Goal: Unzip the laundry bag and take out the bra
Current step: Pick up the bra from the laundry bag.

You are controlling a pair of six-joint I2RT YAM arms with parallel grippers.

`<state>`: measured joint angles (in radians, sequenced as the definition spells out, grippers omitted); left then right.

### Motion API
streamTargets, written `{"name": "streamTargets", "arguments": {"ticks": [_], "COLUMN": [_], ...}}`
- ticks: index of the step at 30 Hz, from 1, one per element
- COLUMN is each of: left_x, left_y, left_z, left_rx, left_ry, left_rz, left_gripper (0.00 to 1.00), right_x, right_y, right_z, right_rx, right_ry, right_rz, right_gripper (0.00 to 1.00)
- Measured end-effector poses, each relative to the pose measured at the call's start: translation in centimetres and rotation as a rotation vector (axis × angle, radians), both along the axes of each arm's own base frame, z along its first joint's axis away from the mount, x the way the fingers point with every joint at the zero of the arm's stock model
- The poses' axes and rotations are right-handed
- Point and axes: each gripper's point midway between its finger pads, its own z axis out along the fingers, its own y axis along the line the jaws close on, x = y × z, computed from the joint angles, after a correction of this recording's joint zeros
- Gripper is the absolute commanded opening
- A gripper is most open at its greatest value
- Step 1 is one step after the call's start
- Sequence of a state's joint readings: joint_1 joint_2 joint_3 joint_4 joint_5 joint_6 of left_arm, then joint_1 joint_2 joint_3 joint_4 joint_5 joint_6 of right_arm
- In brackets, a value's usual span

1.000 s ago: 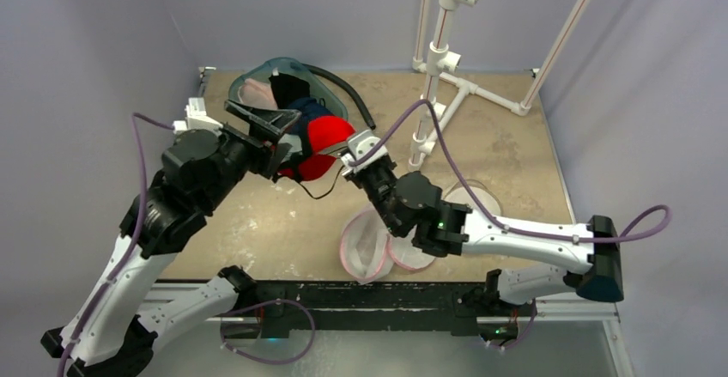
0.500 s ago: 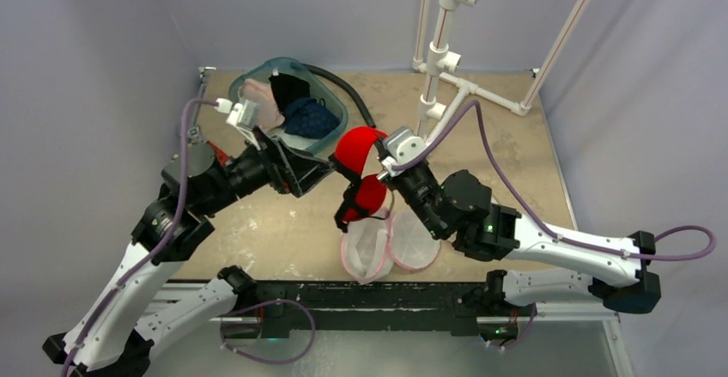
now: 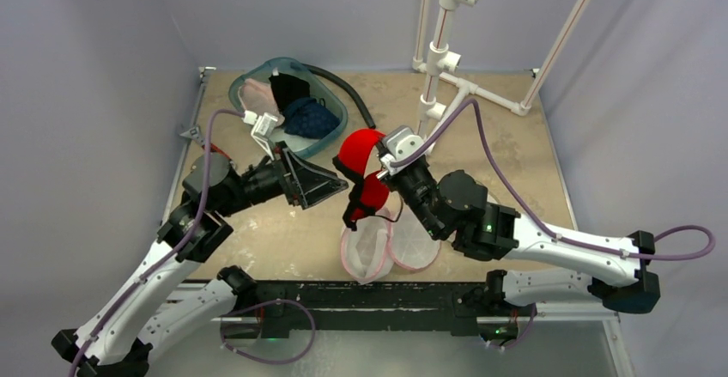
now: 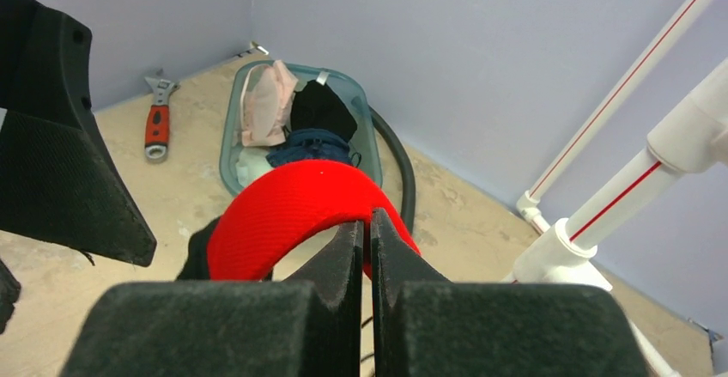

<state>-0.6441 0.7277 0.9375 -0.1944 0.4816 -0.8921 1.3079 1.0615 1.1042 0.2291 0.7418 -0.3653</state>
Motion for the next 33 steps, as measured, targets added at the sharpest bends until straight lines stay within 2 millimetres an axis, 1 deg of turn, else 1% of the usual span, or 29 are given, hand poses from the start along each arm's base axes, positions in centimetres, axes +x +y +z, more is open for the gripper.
{"name": "streamTargets", "arguments": {"ticks": [3, 5, 13, 16, 19, 24, 27, 33], "left_x": [0.0, 0.2, 1.3, 1.4, 1.7, 2.1, 2.0, 2.3], "left_y": [0.1, 0.1, -0.7, -0.7, -0.7, -0.3, -0.1, -0.5], "left_z": [0.5, 0.4, -1.4, -2.2, -2.5, -3.2, -3.2, -3.7], "left_rx": [-0.017, -0.024, -0.003, 0.009, 0.019, 0.05, 0.046, 0.004], "left_ry": [-0.015, -0.021, 0.016, 0.027, 0.028, 0.016, 0.004, -0.007], "left_rz": [0.007, 0.012, 0.017, 0.021, 0.034, 0.064, 0.07, 0.069], "left_gripper": [0.73, 0.72, 0.72, 0.72, 0.73, 0.73, 0.7, 0.68], "right_x": [0.0, -0.1, 0.0, 0.0, 0.0, 0.0, -0.1, -0.1], "right_y": [0.1, 0.2, 0.8, 1.0, 1.1, 1.1, 1.1, 1.2], "right_z": [-0.1, -0.2, -0.8, -0.9, -1.0, -0.3, 0.2, 0.3], "right_rx": [0.011, 0.017, 0.02, 0.024, 0.027, 0.052, 0.071, 0.093], "right_ry": [0.011, 0.02, 0.042, 0.048, 0.053, 0.055, 0.057, 0.072], "right_rz": [0.003, 0.005, 0.009, 0.009, 0.011, 0.013, 0.015, 0.018], "right_gripper": [0.0, 0.0, 0.0, 0.0, 0.0, 0.0, 0.0, 0.0]}}
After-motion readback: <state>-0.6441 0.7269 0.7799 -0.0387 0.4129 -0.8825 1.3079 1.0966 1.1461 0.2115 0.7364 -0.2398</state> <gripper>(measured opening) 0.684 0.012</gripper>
